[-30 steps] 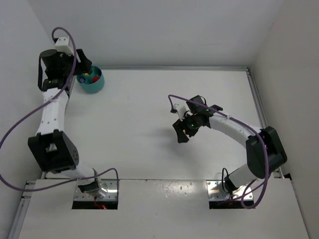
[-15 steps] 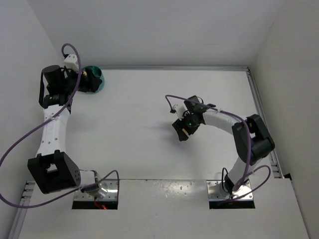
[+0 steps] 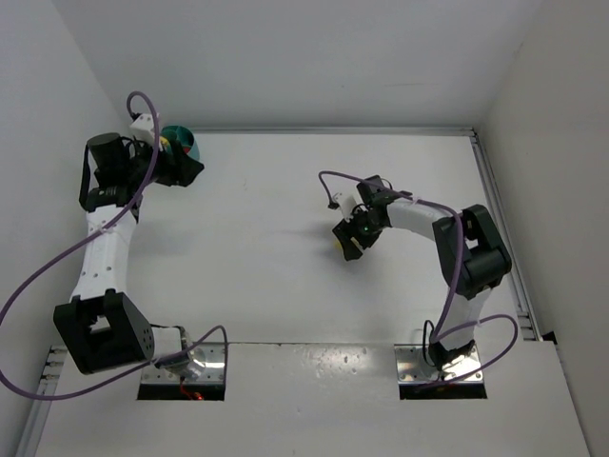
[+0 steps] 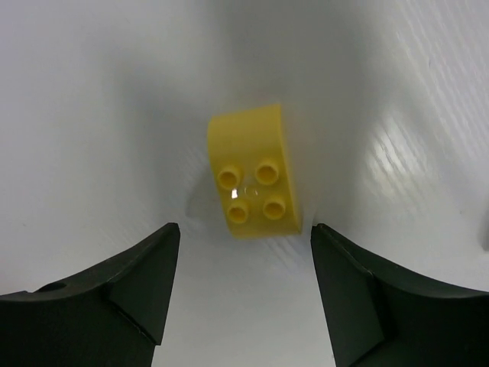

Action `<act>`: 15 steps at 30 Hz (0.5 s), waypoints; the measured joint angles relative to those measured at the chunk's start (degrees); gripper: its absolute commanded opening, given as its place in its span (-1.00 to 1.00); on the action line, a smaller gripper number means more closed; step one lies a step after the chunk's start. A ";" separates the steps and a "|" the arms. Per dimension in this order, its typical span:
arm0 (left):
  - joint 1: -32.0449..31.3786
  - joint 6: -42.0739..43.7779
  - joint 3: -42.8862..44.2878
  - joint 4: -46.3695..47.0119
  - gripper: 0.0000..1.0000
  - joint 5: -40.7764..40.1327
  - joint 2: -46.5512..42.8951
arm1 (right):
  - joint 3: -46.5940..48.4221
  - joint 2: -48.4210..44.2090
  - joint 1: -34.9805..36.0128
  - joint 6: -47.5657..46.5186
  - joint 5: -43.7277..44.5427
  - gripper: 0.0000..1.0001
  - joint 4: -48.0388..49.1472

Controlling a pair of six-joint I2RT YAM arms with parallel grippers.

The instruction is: Sort the legos into containers by color

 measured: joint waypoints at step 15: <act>0.00 1.49 -7.43 -0.04 0.46 8.85 -0.37 | 2.25 2.67 -0.33 -3.96 -4.35 -0.88 0.44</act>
